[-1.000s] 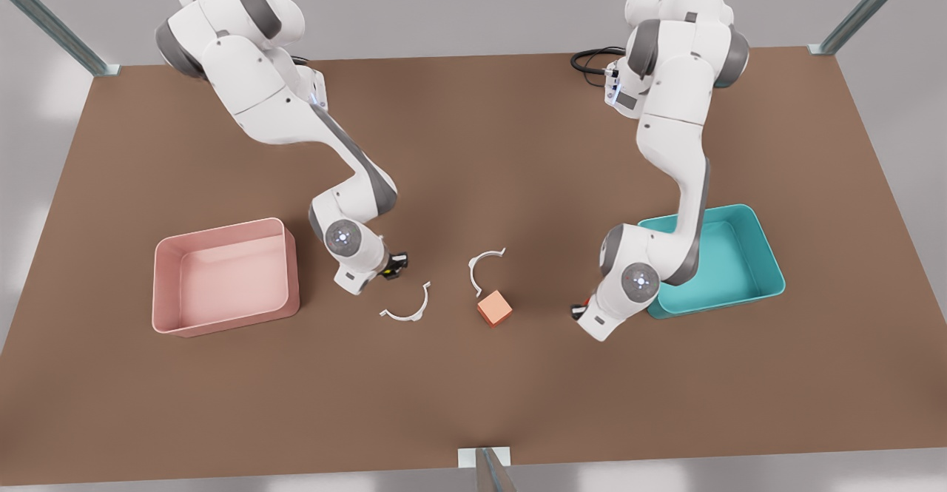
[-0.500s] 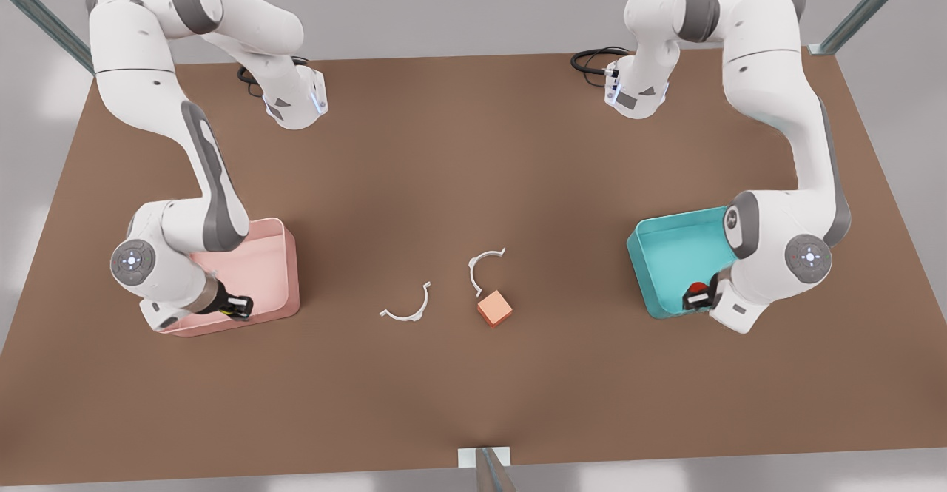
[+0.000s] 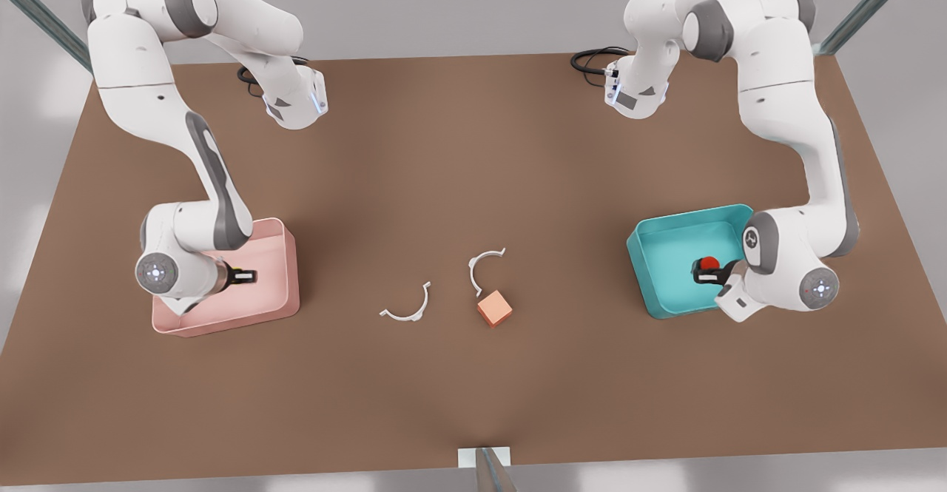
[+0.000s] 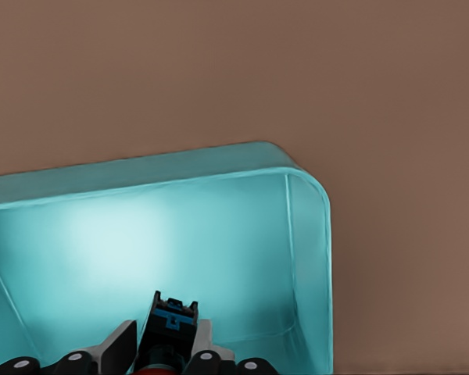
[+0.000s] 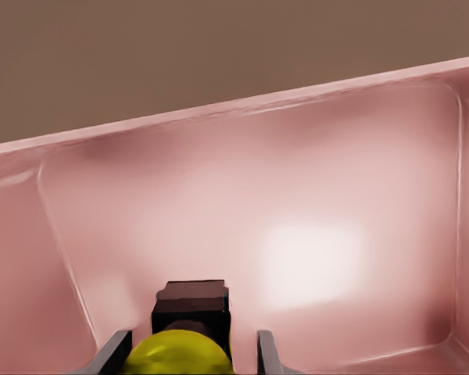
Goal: Place the red button in the blue storage box with the left arm, and place the yellow button in the pink storage box with the right arm
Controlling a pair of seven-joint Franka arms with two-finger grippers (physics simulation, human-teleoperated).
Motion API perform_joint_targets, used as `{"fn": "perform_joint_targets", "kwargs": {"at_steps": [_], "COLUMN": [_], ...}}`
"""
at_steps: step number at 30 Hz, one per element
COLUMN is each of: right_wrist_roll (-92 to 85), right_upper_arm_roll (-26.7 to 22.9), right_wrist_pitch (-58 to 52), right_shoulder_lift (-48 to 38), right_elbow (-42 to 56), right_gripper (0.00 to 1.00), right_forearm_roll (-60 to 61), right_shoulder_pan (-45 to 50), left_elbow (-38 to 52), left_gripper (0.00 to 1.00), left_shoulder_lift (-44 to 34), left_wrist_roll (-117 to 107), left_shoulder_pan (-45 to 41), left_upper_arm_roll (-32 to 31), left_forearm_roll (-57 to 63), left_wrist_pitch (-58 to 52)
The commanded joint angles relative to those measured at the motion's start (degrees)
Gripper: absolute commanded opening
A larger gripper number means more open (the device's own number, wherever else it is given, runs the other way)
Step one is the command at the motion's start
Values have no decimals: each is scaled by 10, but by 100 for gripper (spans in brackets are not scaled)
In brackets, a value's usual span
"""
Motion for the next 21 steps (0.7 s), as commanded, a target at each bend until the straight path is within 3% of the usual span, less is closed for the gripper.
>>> {"fn": "perform_joint_targets", "kwargs": {"at_steps": [1,3,5,6,12,13,15,19,21], "right_wrist_roll": [-35,-34,-40,-41,-4,41,85,74,66], "right_upper_arm_roll": [0,-4,-4,-5,28,48,107,105,104], "right_wrist_pitch": [-3,-7,-38,-46,-184,-224,-270,-256,-249], "right_shoulder_lift": [1,1,0,-1,-7,-12,-44,-157,-146], "right_elbow": [1,35,127,180,368,374,357,241,250], "right_gripper": [85,100,100,100,100,100,100,100,100], "right_forearm_roll": [17,38,37,37,36,36,36,49,49], "right_shoulder_pan": [0,-1,0,1,20,31,26,0,-5], "left_elbow": [2,2,2,2,4,12,39,121,122], "left_gripper": [46,46,51,82,86,100,100,100,100], "left_shoulder_lift": [15,36,39,39,39,39,34,-20,-92], "left_wrist_roll": [126,113,113,114,114,113,112,-51,-53], "left_shoulder_pan": [0,-3,-4,-4,-4,-4,-4,-13,-10], "left_upper_arm_roll": [0,0,0,0,0,0,-1,-1,12], "left_forearm_roll": [-1,-1,-1,-1,0,-1,-5,-3,-1], "left_wrist_pitch": [-9,-2,-2,-2,-2,-2,-14,-55,-55]}}
